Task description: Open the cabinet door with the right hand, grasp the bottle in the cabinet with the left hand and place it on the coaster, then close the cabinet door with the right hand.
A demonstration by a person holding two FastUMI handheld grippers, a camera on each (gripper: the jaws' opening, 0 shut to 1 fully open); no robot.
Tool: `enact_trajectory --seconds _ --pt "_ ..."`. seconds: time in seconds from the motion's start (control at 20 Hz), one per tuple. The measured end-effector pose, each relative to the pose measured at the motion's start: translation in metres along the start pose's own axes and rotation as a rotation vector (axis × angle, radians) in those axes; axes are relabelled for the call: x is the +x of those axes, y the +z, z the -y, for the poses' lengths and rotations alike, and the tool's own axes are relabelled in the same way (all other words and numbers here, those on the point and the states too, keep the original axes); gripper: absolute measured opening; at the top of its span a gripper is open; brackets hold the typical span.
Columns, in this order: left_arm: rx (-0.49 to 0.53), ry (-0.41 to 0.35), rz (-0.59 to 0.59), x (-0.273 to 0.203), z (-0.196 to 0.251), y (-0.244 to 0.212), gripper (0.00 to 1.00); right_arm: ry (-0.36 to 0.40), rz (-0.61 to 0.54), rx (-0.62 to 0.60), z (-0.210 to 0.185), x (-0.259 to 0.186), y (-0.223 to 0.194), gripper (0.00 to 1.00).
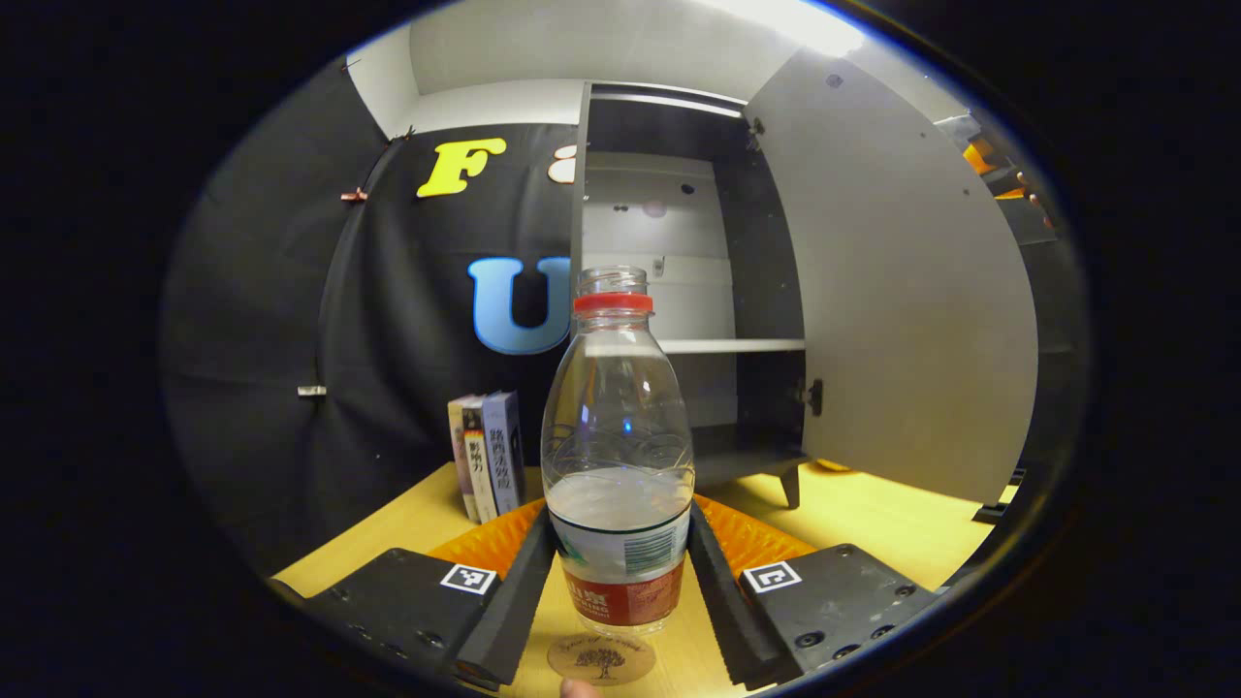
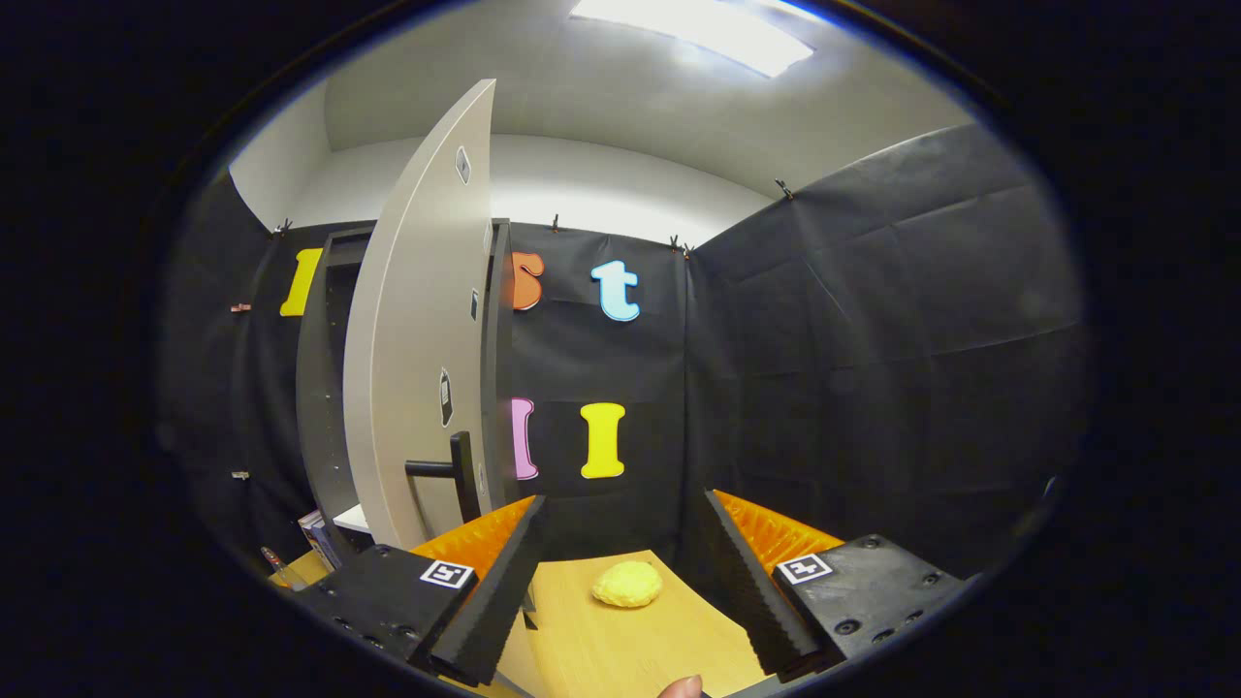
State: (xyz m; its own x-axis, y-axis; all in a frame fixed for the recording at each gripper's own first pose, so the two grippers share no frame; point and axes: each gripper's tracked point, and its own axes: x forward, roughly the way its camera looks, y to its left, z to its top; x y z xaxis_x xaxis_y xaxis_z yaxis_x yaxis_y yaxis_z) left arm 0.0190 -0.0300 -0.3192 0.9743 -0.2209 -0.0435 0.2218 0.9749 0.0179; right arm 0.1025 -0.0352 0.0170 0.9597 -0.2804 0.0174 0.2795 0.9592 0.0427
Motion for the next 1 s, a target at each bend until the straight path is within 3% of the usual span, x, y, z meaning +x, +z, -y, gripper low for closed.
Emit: enact_trajectory --seconds 0.3,1.0 --pt "0.051 -0.019 -0.031 0.006 -0.006 -0.056 0.77 -0.016 -0.062 0.01 -0.002 -0.007 -0.009 0.98" --pt "0.041 -0.023 -0.072 0.009 -0.003 -0.092 0.8 -0.047 -0.089 0.008 0.005 -0.013 -0.013 0.98"
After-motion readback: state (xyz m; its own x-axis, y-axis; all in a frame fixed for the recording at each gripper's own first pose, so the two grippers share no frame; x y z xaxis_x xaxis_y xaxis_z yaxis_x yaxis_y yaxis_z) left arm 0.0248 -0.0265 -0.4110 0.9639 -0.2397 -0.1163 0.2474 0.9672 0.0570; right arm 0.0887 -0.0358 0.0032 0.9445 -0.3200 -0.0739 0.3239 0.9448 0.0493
